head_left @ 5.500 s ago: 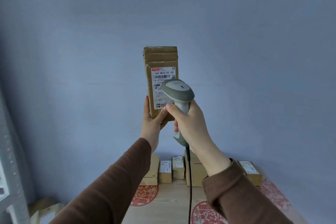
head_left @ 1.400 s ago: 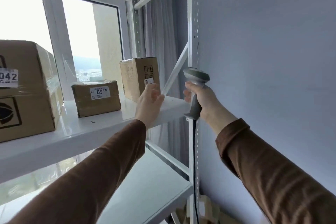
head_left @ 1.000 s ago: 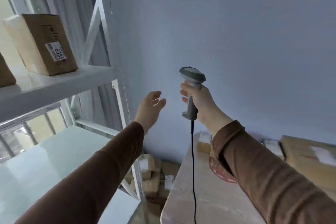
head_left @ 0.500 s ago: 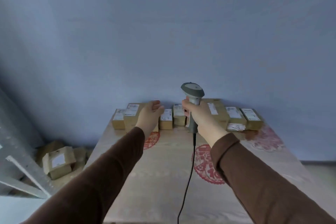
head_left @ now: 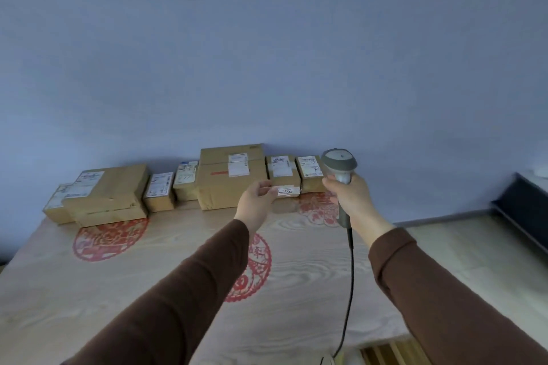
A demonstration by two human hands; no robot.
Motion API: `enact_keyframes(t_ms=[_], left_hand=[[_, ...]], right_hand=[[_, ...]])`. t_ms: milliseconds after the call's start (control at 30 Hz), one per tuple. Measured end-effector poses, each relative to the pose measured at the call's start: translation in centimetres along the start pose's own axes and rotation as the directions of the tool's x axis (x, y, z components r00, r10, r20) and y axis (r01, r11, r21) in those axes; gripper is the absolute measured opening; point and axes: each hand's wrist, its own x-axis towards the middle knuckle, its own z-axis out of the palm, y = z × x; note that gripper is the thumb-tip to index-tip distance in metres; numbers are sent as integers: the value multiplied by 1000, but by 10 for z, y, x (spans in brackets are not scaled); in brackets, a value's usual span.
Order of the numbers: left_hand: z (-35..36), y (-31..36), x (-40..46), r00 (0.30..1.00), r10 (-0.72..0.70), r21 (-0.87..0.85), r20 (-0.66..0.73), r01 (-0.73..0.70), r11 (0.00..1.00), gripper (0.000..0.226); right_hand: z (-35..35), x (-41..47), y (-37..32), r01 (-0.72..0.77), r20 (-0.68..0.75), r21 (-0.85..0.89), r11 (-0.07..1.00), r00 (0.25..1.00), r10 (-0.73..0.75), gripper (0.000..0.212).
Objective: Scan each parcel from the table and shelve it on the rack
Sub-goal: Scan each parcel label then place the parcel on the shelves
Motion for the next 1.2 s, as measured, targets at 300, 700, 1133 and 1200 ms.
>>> enact_keyframes(t_ms=[300,700,1133,1200], left_hand=[[79,-15,83,997,-55,37,47,53,998,41],[154,-37,214,989,-145,76,-39,148,986,48],[220,-73,313,951,-271,223,-147,299,928,53],[225,-81,324,945,-276,253,-177,315,915,57]], right_hand=[[-25,100,33,-49,-44,-36,998,998,47,14],[-10,232,92,-135,-55,-45,990,990,132,10],[-11,344,161,-298,71,-29,954,952,299,7],[-10,353,170,-318,99,-24,948,943,319,6]])
